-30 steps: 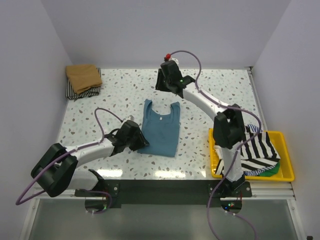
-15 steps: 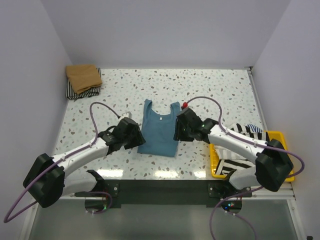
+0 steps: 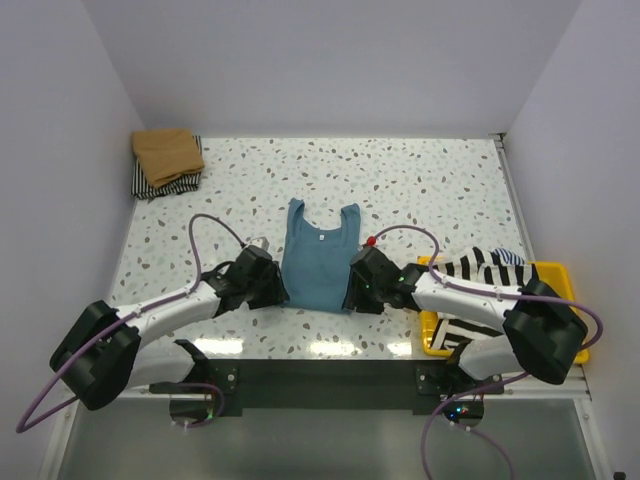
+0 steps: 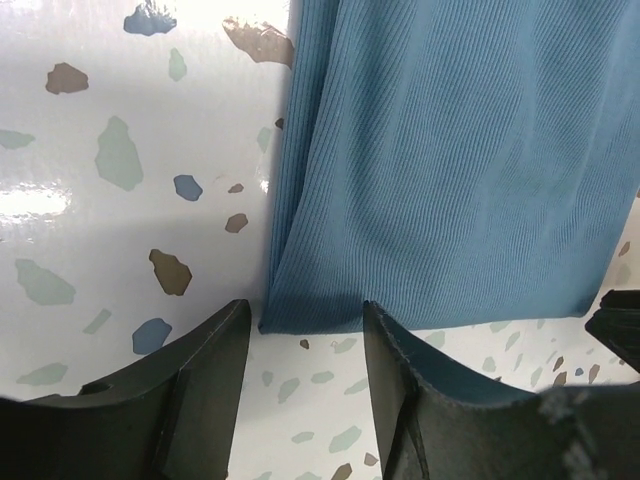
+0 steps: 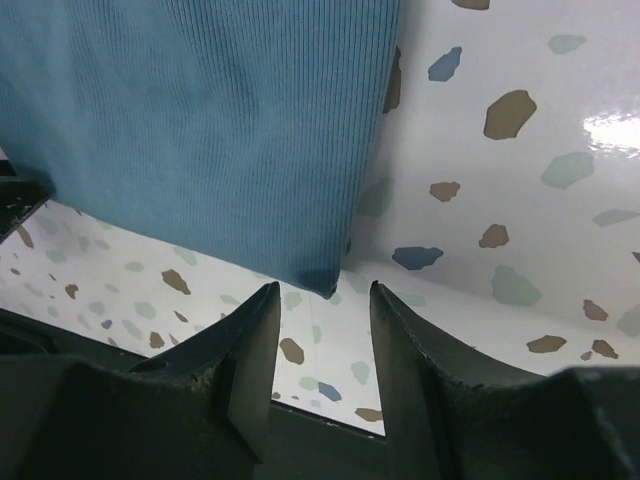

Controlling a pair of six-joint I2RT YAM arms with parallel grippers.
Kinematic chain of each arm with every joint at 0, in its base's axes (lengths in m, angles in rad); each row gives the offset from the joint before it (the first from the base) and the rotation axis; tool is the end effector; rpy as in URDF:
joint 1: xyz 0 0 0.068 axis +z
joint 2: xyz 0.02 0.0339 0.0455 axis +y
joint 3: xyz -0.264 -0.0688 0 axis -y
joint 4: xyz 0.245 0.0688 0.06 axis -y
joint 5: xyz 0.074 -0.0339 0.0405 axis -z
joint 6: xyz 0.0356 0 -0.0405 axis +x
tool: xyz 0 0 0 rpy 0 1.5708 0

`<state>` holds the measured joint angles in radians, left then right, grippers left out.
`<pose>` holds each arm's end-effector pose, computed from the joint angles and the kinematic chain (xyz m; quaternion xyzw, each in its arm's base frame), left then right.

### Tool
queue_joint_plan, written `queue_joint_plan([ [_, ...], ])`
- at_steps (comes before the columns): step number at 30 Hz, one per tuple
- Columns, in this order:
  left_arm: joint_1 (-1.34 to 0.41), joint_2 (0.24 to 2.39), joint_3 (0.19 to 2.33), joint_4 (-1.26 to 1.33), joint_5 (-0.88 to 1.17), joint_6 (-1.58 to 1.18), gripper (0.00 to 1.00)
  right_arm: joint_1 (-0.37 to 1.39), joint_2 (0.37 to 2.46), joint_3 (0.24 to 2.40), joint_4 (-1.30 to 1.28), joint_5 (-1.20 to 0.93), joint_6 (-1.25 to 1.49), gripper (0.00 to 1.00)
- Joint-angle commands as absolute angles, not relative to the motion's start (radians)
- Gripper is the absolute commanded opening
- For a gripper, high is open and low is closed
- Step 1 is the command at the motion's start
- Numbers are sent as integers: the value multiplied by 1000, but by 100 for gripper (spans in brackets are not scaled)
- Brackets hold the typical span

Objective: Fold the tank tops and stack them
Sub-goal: Fold the tank top

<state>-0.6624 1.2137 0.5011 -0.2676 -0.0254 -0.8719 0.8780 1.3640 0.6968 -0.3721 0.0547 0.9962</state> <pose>0.1688 -0.1305 0.1550 -0.1037 0.9510 -0.1932 0.2179 0.1617 0.1918 0.1730 0.0641 0.9624 0.1959 0.1767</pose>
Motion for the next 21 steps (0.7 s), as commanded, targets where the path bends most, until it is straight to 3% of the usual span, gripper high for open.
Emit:
queue_joint_plan([
  [1, -666, 1224, 459, -259, -35, -873, 54, 880, 1373, 672, -278, 34, 1060, 45],
  [21, -713, 1253, 388, -219, -6, -922, 19, 879, 1433, 601, -183, 40, 1106, 44],
])
